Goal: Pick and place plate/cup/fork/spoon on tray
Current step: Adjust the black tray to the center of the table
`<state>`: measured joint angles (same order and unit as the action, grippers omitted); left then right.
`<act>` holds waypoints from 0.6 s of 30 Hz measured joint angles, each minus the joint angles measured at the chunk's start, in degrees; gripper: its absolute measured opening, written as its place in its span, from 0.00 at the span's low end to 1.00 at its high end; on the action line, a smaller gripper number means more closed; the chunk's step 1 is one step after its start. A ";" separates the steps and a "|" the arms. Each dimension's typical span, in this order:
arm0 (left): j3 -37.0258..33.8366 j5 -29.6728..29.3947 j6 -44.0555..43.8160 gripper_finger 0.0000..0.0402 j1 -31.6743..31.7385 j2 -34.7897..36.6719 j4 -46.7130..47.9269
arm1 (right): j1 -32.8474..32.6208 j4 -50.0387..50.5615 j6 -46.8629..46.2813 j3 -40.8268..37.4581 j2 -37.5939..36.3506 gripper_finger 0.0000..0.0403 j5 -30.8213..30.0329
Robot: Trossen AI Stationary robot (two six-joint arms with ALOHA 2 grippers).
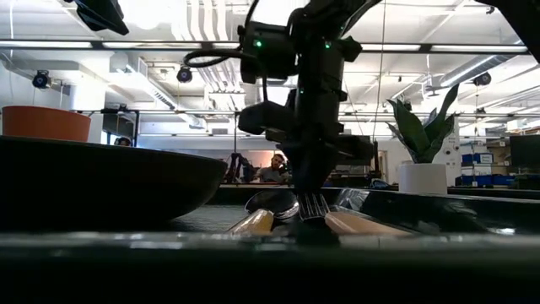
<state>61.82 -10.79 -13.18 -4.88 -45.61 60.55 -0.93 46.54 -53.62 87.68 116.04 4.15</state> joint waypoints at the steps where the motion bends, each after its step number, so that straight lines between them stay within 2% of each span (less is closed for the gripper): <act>1: 0.00 0.00 -0.01 0.21 0.00 -0.02 0.00 | 0.52 -0.01 0.67 -0.28 -0.02 0.02 0.19; 18: 0.00 0.02 -1.64 0.21 0.01 -0.08 0.18 | 13.58 1.05 12.82 -3.96 0.01 0.02 -2.94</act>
<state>61.82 -10.76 -14.82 -4.86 -45.69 60.74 12.65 47.59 -40.80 83.73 116.05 1.21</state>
